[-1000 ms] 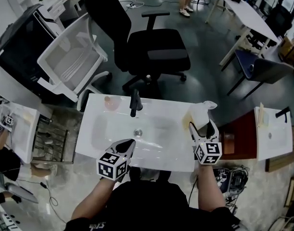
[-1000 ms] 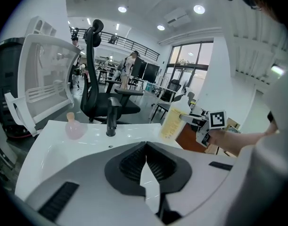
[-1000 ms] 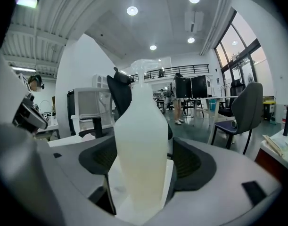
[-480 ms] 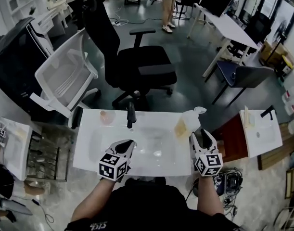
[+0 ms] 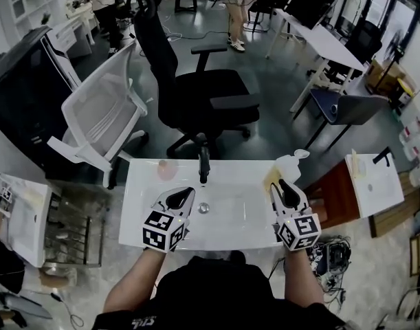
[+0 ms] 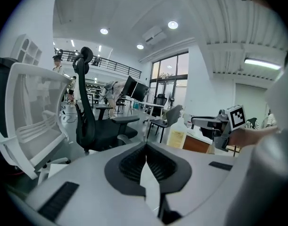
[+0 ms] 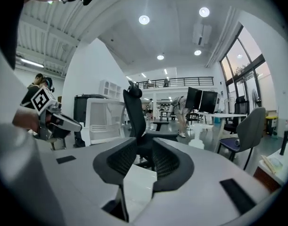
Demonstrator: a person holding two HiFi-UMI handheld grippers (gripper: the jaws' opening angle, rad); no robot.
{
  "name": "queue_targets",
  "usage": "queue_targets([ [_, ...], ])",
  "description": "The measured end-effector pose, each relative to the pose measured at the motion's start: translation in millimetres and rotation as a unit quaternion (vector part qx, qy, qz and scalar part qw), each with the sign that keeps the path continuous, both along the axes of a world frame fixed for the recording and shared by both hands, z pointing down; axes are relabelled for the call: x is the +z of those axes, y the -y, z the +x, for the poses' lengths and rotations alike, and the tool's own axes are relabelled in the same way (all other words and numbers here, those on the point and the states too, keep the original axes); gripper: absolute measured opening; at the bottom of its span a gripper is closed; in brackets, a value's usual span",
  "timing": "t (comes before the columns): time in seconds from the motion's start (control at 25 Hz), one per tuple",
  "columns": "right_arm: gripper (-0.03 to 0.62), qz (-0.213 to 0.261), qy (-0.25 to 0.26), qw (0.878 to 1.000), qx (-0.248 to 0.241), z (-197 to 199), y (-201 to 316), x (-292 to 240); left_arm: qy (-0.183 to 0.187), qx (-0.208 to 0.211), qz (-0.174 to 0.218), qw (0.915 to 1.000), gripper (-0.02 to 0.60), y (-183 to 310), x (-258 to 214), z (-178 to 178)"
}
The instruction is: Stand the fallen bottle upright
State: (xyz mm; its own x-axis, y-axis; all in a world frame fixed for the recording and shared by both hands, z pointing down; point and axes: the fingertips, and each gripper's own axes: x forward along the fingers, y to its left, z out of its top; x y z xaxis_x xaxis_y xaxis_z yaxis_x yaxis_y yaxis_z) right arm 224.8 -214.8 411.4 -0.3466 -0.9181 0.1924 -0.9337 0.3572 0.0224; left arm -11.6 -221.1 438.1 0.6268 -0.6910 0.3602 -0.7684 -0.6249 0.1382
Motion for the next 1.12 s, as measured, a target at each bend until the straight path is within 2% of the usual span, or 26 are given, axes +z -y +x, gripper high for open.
queue_targets([
  [0.08,0.081,-0.011,0.029,0.999,-0.022,-21.8,-4.0,-2.1,-0.001,0.001,0.011,0.9999,0.015,-0.2,-6.4,-13.3],
  [0.16,0.015,-0.027,0.033,0.998,-0.035,-38.4,-12.2,-1.3,0.001,0.001,0.023,0.9997,0.015,-2.6,-11.1,-24.8],
  [0.28,0.014,-0.054,-0.002,0.997,-0.054,-60.0,-27.0,1.4,0.006,-0.003,0.040,0.9992,0.015,-6.1,-18.3,-38.9],
  [0.4,0.012,-0.061,-0.024,0.995,-0.081,-76.7,-34.9,-2.9,-0.006,-0.014,0.048,0.9988,0.015,-3.3,-25.5,-46.6],
  [0.48,0.012,-0.055,-0.020,0.993,-0.102,-84.0,-35.4,-9.6,-0.018,-0.022,0.046,0.9986,0.015,-1.3,-28.5,-48.2],
  [0.56,0.012,-0.049,0.004,0.992,-0.116,-87.0,-35.0,-18.3,-0.022,-0.030,0.044,0.9983,0.015,-0.8,-31.1,-47.5],
  [0.76,0.011,-0.029,0.047,0.989,-0.140,-78.0,-29.3,-31.0,-0.035,-0.051,0.038,0.9974,0.015,1.0,-38.7,-37.2],
  [1.12,0.011,0.025,-0.008,0.988,-0.149,-80.9,-30.5,-47.4,-0.033,-0.058,0.033,0.9972,0.015,7.1,-34.7,1.7],
])
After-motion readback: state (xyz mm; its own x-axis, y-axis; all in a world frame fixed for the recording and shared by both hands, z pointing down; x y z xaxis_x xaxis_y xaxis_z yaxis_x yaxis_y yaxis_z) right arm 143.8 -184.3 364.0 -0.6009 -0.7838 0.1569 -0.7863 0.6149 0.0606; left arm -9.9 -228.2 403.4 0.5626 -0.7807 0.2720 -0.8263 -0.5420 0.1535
